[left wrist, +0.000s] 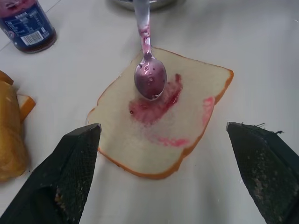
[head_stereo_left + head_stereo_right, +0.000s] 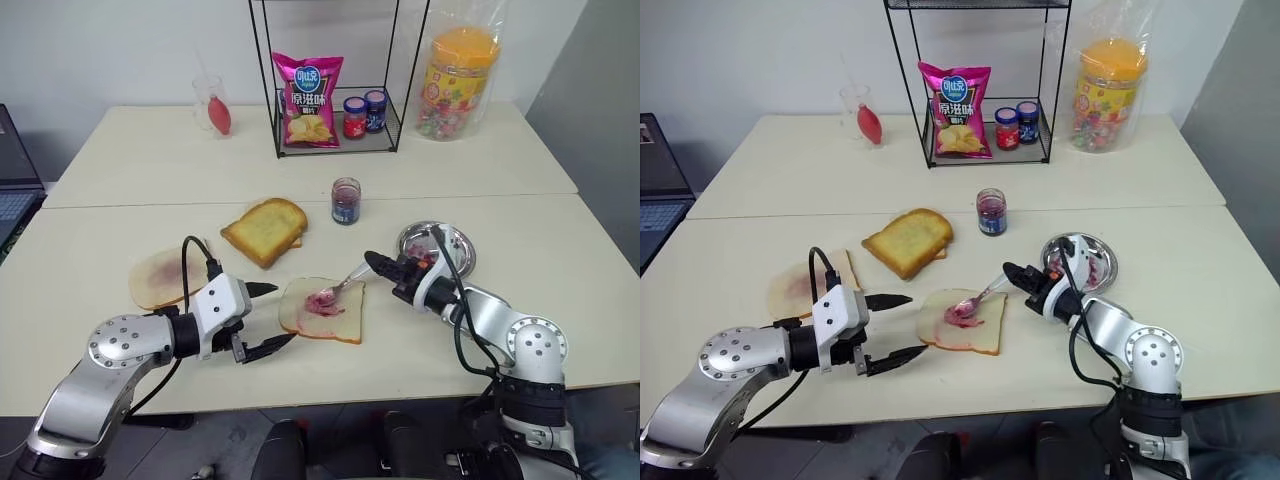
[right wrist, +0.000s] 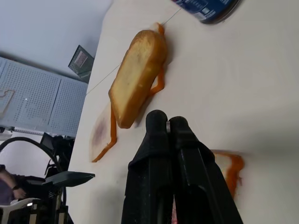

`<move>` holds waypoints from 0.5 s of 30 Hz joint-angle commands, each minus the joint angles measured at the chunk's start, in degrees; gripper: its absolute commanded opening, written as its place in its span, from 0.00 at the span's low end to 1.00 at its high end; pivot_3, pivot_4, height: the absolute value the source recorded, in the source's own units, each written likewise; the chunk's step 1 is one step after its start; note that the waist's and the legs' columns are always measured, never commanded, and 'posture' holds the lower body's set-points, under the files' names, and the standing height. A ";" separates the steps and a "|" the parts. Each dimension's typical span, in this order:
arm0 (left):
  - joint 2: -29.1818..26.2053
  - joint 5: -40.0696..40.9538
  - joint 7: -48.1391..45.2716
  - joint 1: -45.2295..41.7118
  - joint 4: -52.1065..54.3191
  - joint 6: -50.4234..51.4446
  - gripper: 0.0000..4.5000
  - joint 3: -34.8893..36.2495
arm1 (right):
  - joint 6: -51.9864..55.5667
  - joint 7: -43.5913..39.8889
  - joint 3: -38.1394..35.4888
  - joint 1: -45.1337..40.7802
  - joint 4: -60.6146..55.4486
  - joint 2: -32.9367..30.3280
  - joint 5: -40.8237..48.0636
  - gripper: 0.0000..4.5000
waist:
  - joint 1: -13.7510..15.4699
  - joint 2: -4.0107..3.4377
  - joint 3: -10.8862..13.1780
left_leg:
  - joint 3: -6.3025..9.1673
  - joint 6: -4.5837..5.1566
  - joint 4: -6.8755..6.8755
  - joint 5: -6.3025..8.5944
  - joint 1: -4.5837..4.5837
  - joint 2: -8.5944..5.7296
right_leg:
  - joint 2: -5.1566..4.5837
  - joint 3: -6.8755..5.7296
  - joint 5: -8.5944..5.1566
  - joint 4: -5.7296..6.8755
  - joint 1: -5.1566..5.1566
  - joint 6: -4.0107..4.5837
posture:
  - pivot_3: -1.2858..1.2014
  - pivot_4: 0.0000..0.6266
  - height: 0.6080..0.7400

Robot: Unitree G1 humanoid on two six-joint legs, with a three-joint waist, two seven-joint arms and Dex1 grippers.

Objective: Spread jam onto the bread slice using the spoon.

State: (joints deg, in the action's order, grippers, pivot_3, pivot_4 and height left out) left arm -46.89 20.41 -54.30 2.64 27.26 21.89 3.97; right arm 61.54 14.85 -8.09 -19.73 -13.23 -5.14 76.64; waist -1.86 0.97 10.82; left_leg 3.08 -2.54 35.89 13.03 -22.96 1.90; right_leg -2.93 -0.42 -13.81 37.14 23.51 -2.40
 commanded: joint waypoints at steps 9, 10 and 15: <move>-0.73 0.44 -1.78 2.03 2.76 -1.56 1.00 0.46 | 1.11 -2.45 -1.97 5.72 -4.24 -7.89 2.28 0.01 | 0.22 0.00 0.00 | -0.02 0.00 0.03 0.00 -0.02 -0.03 | -0.04 0.01 -0.03 -0.07 -0.03 0.05 | 0.52 0.24 1.00; -0.72 0.42 -1.89 1.97 2.71 -1.60 1.00 0.35 | 1.04 -2.10 -2.48 6.17 -4.53 -8.61 3.05 0.01 | 0.22 0.00 0.00 | -0.01 0.00 0.02 0.00 -0.02 -0.03 | -0.04 0.00 -0.08 -0.07 -0.03 0.14 | 0.52 0.24 1.00; -0.87 0.31 -2.31 2.00 2.57 -2.15 1.00 0.09 | 0.07 -0.30 -4.45 7.52 -5.17 -11.30 6.87 0.01 | 0.21 0.01 -0.01 | -0.02 0.00 0.04 0.00 -0.01 -0.03 | -0.04 0.02 -0.15 -0.07 -0.05 0.27 | 0.52 0.24 1.00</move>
State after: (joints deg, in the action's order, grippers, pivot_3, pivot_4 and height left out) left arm -47.14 20.41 -55.93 4.74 28.15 20.91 3.96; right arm 62.14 12.90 -10.27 -12.74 -16.44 -14.80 80.87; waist -1.65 0.98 10.81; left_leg 3.06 -2.54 35.92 13.03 -22.97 1.87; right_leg -2.96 -0.39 -13.97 37.08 23.46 -2.13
